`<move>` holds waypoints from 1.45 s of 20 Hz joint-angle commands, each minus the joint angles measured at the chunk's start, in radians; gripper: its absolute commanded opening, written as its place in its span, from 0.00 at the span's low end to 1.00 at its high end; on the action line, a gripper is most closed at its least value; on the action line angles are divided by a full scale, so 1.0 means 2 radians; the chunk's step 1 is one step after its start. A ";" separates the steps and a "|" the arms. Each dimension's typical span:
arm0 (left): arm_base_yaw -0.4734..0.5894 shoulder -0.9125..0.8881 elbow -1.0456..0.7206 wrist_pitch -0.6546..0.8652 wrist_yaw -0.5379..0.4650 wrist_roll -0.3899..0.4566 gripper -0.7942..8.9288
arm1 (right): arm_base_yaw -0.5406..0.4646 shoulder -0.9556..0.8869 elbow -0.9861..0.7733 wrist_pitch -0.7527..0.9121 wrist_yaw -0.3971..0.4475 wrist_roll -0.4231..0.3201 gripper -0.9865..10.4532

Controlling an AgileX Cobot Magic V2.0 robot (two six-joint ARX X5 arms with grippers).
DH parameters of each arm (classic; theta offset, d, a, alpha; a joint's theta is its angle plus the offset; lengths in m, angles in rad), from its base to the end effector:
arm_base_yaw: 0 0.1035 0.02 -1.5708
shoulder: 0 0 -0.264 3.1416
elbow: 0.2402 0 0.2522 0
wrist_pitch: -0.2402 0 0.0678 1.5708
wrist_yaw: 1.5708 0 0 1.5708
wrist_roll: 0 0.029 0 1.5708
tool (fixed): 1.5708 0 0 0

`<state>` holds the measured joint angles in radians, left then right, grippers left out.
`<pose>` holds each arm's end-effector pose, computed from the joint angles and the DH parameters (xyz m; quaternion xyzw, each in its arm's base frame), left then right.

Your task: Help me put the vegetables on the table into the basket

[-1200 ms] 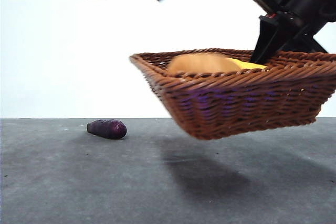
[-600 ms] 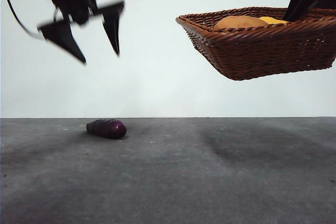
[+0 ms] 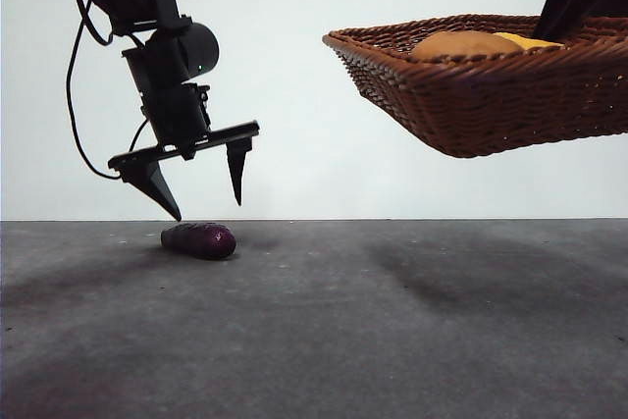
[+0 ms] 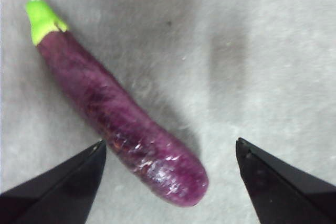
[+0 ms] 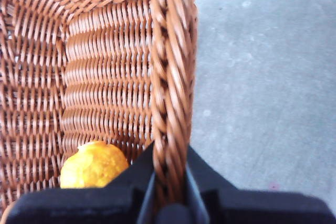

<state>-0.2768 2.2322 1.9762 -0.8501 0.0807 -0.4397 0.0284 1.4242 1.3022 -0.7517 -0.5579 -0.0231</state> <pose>0.4588 -0.1328 0.2214 -0.1324 0.5432 -0.0337 0.8284 0.2906 0.0236 0.3236 0.1007 0.4053 0.2665 0.8687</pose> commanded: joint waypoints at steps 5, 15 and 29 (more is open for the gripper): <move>0.008 0.021 0.001 -0.016 -0.017 -0.023 0.51 | 0.001 0.002 0.005 0.014 -0.014 -0.004 0.08; 0.004 0.053 0.001 -0.015 -0.014 -0.048 0.50 | 0.002 0.002 0.005 0.019 -0.038 -0.006 0.08; 0.003 -0.033 0.001 -0.020 0.012 0.149 0.08 | 0.002 0.007 -0.007 0.008 -0.007 -0.003 0.08</move>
<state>-0.2695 2.1704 1.9804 -0.8909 0.1001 -0.2066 0.0288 1.4292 1.2968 -0.7410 -0.5610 -0.0414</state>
